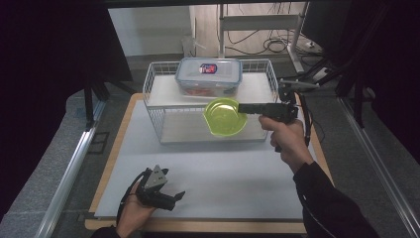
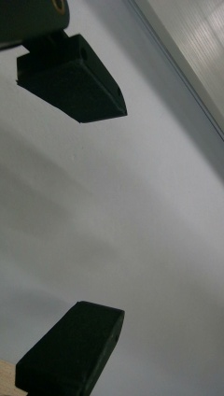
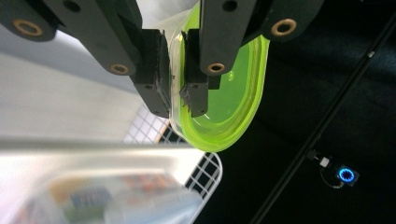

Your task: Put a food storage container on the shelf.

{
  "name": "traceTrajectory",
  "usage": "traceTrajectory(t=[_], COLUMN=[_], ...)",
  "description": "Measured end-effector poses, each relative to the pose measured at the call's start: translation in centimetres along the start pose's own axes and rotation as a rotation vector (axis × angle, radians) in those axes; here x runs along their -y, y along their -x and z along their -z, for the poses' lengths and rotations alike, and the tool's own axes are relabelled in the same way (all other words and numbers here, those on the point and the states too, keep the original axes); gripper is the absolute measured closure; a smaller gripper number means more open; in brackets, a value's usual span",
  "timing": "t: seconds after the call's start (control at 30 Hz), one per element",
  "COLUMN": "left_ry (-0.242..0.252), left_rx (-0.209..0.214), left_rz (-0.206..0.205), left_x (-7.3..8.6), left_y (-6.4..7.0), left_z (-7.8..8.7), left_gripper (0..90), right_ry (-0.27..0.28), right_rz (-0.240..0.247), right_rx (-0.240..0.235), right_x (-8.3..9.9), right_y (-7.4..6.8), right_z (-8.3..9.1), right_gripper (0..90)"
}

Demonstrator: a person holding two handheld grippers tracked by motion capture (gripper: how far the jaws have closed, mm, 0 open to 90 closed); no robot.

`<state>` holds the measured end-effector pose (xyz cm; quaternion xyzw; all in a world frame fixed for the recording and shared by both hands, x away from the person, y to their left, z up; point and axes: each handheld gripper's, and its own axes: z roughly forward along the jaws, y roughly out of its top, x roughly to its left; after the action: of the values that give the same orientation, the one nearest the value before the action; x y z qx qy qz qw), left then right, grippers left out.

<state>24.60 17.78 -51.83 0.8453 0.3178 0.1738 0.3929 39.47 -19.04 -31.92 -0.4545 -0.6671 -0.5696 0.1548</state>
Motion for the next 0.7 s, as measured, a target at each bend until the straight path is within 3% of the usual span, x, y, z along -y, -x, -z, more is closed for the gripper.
traceTrajectory(t=[0.3,0.5,0.7], left_ry=[-0.004,0.004,0.017], left_rx=[0.002,0.001,0.001], left_rz=[-0.002,0.0,0.007], left_x=[0.0,0.1,0.0], left_y=[0.0,-0.1,-0.1], left_z=[0.0,0.1,0.2], left_gripper=[5.3,5.4,5.3], right_ry=[0.066,0.114,0.157], right_rz=[0.0,0.004,-0.019], right_rx=[-0.009,0.037,0.095], right_x=[-4.2,-6.9,-9.2], right_y=[-2.0,-3.0,-3.1], right_z=[-0.1,-1.0,-2.7], right_gripper=[81.6,81.6,81.6])
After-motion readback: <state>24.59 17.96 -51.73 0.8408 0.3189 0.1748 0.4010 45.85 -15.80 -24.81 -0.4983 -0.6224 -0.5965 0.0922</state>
